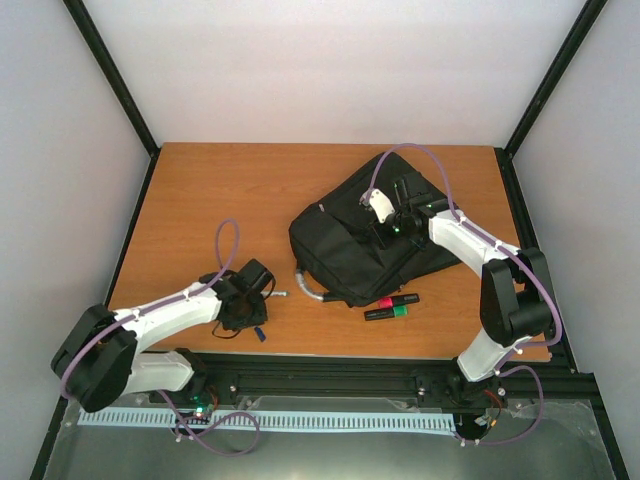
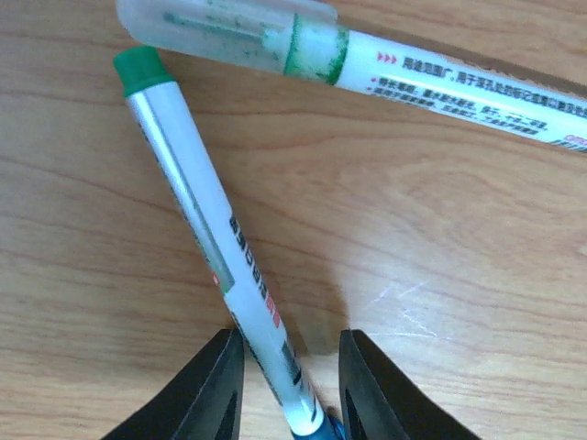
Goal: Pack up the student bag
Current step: Pick up the stationery from the center of the board.
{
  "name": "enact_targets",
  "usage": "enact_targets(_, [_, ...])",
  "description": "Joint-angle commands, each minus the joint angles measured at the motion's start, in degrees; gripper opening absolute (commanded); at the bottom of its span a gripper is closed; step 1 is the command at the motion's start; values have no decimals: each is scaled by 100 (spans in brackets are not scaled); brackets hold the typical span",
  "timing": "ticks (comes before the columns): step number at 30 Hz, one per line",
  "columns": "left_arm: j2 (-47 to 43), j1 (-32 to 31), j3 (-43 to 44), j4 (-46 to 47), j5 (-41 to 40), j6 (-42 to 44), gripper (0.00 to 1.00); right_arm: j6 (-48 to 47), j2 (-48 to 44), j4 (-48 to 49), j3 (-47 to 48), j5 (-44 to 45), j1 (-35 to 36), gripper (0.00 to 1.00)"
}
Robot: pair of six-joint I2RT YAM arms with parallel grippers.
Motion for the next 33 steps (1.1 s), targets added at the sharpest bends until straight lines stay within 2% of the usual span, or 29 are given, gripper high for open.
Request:
enact_targets(1, [27, -105, -264, 121, 489, -251, 29, -56, -29, -217, -97, -54, -26, 3])
enact_targets(5, [-27, -243, -273, 108, 513, -361, 22, -54, -38, -216, -96, -54, -29, 3])
enact_targets(19, [197, -719, -113, 32, 662, -424, 12, -62, -81, -237, -96, -61, -27, 3])
enact_targets(26, [661, -1131, 207, -41, 766, -175, 10, -67, -89, -237, -94, -72, -33, 3])
enact_targets(33, [1227, -1311, 832, -110, 531, 607, 9, -67, -99, -233, -97, -56, -46, 3])
